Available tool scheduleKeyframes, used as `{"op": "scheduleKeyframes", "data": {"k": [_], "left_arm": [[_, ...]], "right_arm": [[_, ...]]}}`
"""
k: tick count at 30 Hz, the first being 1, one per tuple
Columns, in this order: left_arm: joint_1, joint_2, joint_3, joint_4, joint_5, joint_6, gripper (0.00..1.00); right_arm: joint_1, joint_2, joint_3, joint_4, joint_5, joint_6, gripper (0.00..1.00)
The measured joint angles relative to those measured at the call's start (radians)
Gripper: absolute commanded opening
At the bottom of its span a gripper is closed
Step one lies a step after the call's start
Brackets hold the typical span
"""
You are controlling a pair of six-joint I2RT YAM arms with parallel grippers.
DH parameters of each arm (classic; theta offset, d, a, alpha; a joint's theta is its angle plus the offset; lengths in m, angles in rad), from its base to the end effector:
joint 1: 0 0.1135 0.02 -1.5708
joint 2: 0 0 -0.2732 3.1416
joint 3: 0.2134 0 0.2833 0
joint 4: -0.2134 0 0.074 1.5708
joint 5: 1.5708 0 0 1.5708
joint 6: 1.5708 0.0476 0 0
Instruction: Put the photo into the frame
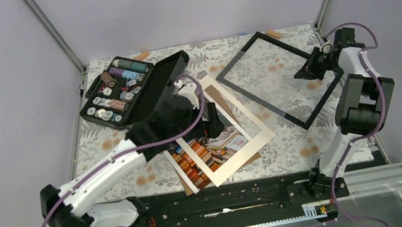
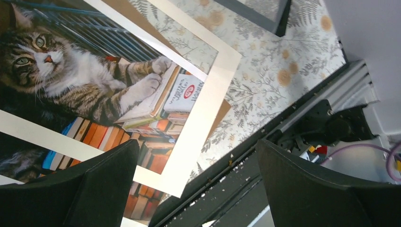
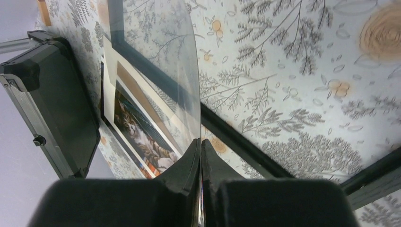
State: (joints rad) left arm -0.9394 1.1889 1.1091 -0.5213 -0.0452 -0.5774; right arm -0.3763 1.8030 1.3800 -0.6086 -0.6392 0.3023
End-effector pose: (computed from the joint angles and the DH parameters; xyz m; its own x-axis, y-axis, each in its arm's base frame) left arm 0.1783 -0.2403 0.3360 -0.7079 0.0442 -0.7050 0.4750 0.7685 -0.4288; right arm 0.3988 -0.1270 0.2241 -0.7589 0.5568 -0.3378 0.2472 0.7261 0.6416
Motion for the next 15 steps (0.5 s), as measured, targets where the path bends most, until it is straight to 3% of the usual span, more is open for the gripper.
{"op": "scheduleKeyframes", "data": {"k": [8,15], "left_arm": [[0.199,0.286,0.019,0.135,0.214,-0.104,0.99],[0.193,0.584,0.213,0.190,0.217,-0.180,0.99]], "right_arm": [[-0.006,0.193,0.140,-0.016,-0.037,-0.083,0.04],[-0.015,0.268,0.188,-0.033,-0.038,-0.121,0.15]]}}
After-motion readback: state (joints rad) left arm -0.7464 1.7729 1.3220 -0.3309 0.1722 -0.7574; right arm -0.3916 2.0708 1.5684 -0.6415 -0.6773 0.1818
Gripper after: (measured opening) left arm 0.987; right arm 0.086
